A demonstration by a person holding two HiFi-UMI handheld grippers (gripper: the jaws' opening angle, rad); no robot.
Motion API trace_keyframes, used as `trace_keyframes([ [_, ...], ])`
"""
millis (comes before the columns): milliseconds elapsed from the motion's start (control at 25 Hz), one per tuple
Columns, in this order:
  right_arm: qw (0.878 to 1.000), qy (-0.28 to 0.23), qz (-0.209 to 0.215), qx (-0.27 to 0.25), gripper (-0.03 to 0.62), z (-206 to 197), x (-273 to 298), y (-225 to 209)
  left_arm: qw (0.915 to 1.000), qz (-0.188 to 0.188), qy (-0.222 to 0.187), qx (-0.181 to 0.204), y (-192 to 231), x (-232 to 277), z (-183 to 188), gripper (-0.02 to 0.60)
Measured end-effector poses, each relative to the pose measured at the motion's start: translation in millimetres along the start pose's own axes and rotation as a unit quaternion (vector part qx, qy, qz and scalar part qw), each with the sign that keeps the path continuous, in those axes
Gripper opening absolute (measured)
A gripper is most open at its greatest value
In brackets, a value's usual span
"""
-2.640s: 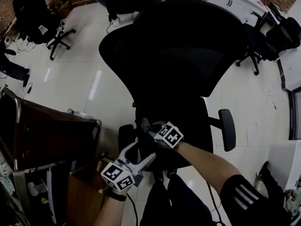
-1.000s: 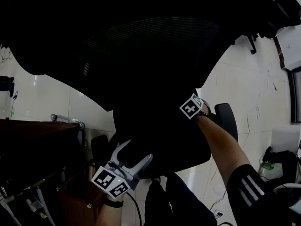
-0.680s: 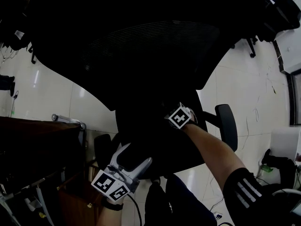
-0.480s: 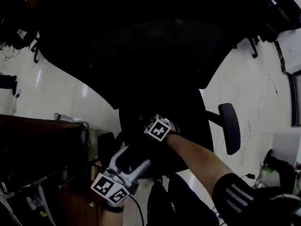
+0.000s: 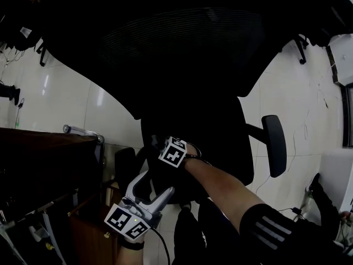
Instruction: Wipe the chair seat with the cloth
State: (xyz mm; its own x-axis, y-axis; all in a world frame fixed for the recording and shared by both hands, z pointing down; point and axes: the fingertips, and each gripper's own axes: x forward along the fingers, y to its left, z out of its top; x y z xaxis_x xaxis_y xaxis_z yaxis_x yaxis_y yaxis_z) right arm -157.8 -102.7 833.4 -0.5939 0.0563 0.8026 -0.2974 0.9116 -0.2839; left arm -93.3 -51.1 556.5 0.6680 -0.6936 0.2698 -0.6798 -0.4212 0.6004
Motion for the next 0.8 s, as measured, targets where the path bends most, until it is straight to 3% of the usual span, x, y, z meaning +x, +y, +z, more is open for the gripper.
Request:
trace_keyframes([
  [240, 0.997, 0.049, -0.064, -0.001, 0.029, -74.7, -43.1, -67.2, 0.9999, -0.016, 0.003, 0.0, -14.7, 9.5, 2.5, 0.356],
  [480, 0.976, 0.1, -0.156, 0.111, 0.029, -181.7, -135.6, -142.5, 0.9995, -0.031, 0.01, 0.0, -27.4, 21.4, 0.1, 0.356],
  [680, 0.968, 0.076, -0.19, 0.146, 0.029, -204.3, -173.1, -164.4, 0.9991, -0.04, 0.014, 0.002, -35.7, 30.8, -3.0, 0.356],
  [800, 0.965, 0.067, -0.205, 0.151, 0.029, -196.2, -174.7, -164.3, 0.999, -0.043, 0.013, 0.003, -40.2, 31.4, -2.0, 0.356],
])
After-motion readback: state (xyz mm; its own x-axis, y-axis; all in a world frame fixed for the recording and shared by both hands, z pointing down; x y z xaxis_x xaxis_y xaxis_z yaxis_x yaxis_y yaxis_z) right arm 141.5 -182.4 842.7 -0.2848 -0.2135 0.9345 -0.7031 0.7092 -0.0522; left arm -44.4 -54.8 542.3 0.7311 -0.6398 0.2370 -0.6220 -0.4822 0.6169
